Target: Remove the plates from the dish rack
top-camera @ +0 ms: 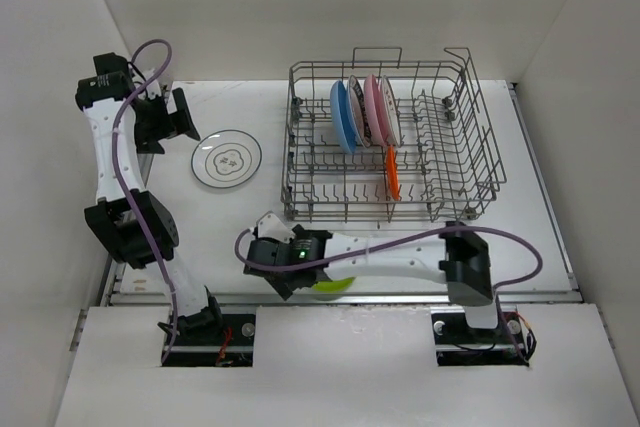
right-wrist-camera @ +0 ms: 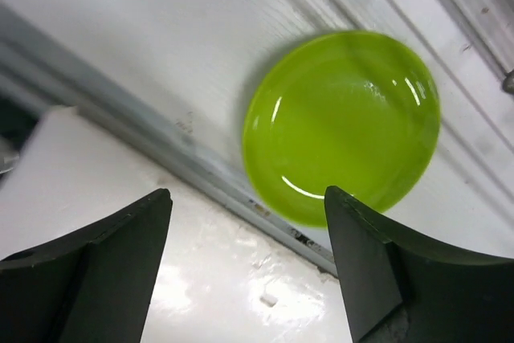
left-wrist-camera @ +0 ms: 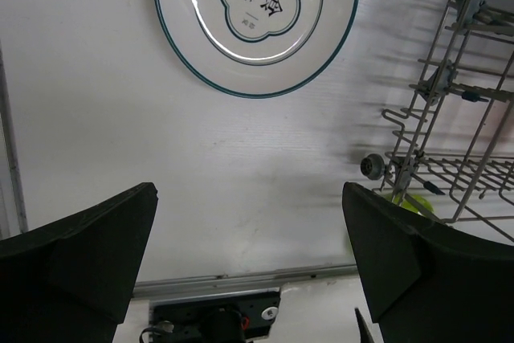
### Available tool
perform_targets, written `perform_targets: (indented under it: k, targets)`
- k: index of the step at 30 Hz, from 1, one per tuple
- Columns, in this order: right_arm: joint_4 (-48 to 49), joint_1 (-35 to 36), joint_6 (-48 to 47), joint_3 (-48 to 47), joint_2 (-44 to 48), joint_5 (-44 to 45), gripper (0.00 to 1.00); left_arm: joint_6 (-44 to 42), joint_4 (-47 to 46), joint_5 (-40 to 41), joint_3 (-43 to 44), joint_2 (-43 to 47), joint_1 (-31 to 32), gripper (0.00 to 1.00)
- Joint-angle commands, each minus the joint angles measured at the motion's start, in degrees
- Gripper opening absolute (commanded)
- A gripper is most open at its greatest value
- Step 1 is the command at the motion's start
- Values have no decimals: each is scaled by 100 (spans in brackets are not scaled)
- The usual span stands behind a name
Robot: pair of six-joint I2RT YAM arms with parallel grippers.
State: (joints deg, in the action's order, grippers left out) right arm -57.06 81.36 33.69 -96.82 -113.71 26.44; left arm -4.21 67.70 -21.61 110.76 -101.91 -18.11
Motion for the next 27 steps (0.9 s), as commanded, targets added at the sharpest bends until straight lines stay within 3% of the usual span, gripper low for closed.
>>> perform_targets:
  k: [1, 5, 8, 9, 12, 15, 19, 25, 27]
  targets:
    - [265, -59, -126, -530, 902, -279, 83, 96, 235, -72, 262, 259, -26, 100]
    - [318, -759, -126, -1198, 1710, -718, 86, 148, 357, -72, 314, 365, -26, 100]
    - [371, -1506, 49, -1199, 2352, -806, 88, 8, 594, 42, 534, 365, -26, 100]
    - [371, -2110, 50, -1112, 2597, -859, 88, 8, 665, 42, 604, 365, -26, 100]
    - [91, -3174, 50, -867, 2827, -632, 88, -124, 823, 156, 736, 479, -26, 100]
    - [-15, -3801, 102, -629, 2934, -552, 88, -273, 884, 218, 666, 672, -26, 100]
    - [-16, -4706, 33, -111, 2758, -815, 78, -274, 938, 394, 421, 865, -26, 100]
    - [423, -4990, -372, 593, 2389, -1062, 63, -326, 876, 508, 16, 1058, -26, 100]
    - [599, -5156, -372, 813, 2240, -1114, 49, -326, 876, 508, -36, 1059, -26, 100]
